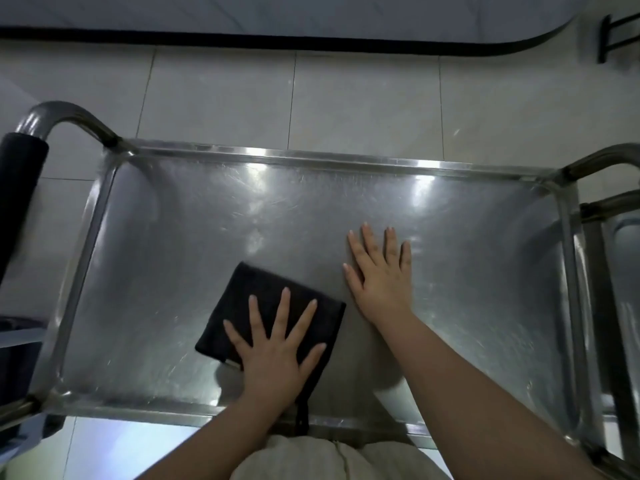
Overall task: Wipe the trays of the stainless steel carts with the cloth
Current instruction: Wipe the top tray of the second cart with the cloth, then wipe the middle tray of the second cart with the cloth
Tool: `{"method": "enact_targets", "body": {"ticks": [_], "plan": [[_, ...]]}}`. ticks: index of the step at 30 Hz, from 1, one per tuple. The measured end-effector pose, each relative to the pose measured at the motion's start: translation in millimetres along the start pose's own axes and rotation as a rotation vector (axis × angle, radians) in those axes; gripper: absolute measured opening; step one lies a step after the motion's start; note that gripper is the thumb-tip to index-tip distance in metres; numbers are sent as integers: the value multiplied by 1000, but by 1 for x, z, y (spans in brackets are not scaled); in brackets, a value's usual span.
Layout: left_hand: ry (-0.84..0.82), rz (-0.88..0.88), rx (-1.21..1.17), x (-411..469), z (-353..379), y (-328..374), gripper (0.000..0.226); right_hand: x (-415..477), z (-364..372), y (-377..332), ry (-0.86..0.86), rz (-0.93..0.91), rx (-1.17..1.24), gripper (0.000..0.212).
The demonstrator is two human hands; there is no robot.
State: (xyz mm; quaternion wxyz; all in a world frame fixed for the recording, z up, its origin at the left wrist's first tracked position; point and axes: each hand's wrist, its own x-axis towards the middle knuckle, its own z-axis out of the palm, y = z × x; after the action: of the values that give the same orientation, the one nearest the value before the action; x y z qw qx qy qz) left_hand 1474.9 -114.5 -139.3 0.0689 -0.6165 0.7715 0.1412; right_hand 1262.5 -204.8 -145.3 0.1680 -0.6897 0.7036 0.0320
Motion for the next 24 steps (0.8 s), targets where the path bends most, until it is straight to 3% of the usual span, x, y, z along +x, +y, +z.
{"method": "enact_targets", "body": {"ticks": [7, 10, 15, 18, 21, 24], "plan": [[16, 18, 21, 137, -32, 37, 68, -61, 3, 32, 7, 230, 86, 60], [-36, 58, 22, 187, -42, 76, 70, -89, 3, 39, 59, 229, 151, 56], [-188, 186, -1, 202, -60, 135, 71, -65, -21, 47, 358, 339, 423, 38], [-55, 203, -105, 213, -86, 118, 47, -25, -50, 62, 496, 410, 647, 35], [176, 209, -87, 244, -108, 87, 41, 26, -70, 71, 400, 411, 602, 36], [97, 308, 80, 272, -113, 69, 46, 65, -74, 70, 177, 489, 580, 41]]}}
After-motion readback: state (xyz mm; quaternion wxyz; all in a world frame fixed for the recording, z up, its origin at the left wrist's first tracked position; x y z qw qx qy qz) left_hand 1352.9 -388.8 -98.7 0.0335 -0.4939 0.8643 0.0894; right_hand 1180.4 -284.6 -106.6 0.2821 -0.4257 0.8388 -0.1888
